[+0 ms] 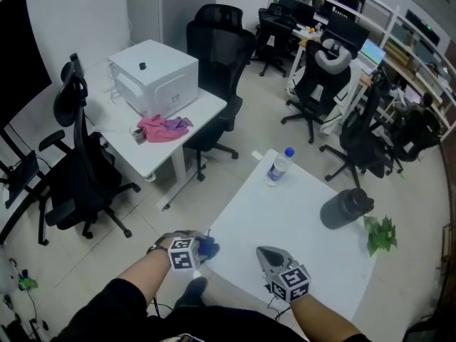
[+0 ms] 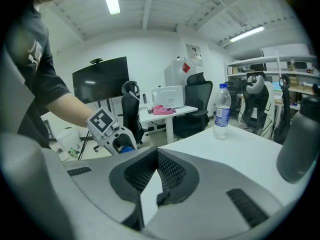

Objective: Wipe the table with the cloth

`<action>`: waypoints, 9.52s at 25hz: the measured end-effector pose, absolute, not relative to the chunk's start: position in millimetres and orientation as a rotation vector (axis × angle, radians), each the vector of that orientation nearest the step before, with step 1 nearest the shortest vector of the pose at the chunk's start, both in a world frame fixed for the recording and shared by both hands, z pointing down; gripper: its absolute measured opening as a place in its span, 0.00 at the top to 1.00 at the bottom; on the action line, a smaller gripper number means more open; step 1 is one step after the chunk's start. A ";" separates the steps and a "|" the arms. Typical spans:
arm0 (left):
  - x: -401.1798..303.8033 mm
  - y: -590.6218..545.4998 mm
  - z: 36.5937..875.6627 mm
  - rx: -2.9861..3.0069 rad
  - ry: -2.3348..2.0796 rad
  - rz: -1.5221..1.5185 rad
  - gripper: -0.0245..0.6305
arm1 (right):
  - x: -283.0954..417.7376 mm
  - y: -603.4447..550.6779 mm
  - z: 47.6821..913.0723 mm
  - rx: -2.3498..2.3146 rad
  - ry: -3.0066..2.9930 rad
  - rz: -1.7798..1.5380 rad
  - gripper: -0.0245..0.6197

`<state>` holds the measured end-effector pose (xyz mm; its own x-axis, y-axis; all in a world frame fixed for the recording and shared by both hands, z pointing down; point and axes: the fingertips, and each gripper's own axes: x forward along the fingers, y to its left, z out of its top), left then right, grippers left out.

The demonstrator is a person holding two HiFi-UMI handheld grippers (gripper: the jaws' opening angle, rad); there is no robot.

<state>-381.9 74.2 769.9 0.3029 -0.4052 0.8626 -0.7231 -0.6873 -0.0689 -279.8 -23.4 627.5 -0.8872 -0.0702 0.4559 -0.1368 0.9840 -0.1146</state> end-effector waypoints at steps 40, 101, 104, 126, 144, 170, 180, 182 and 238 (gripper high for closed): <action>143.7 -202.9 648.0 2.598 -0.875 0.840 0.73 | 242.9 -159.3 576.9 1.330 -2.539 0.409 0.94; 309.6 -353.7 743.1 2.399 -1.326 0.851 0.75 | 455.7 -121.0 625.6 1.489 -2.358 0.628 0.94; 308.3 -329.8 728.9 2.404 -1.319 0.780 0.75 | 449.4 -125.7 624.9 1.478 -2.376 0.625 0.94; 321.8 -385.3 755.0 2.404 -1.272 0.872 0.75 | 473.7 -141.7 621.5 1.567 -2.326 0.578 0.94; 159.6 -241.9 664.4 2.384 -1.286 0.647 0.75 | 368.0 -172.6 582.7 1.444 -2.461 0.459 0.94; -367.6 15.6 705.1 1.745 -1.804 0.590 0.75 | -207.1 -115.6 599.3 0.413 -2.736 0.266 0.95; -388.2 50.3 751.1 1.712 -1.728 0.668 0.75 | -276.2 -65.4 615.6 0.227 -2.687 0.232 0.94; -389.6 46.8 756.2 1.742 -1.724 0.699 0.75 | -279.0 -66.0 617.2 0.231 -2.682 0.230 0.94; -97.5 -216.4 599.6 2.394 -1.328 0.188 0.96 | 26.7 -237.6 599.0 1.077 -2.568 0.416 0.95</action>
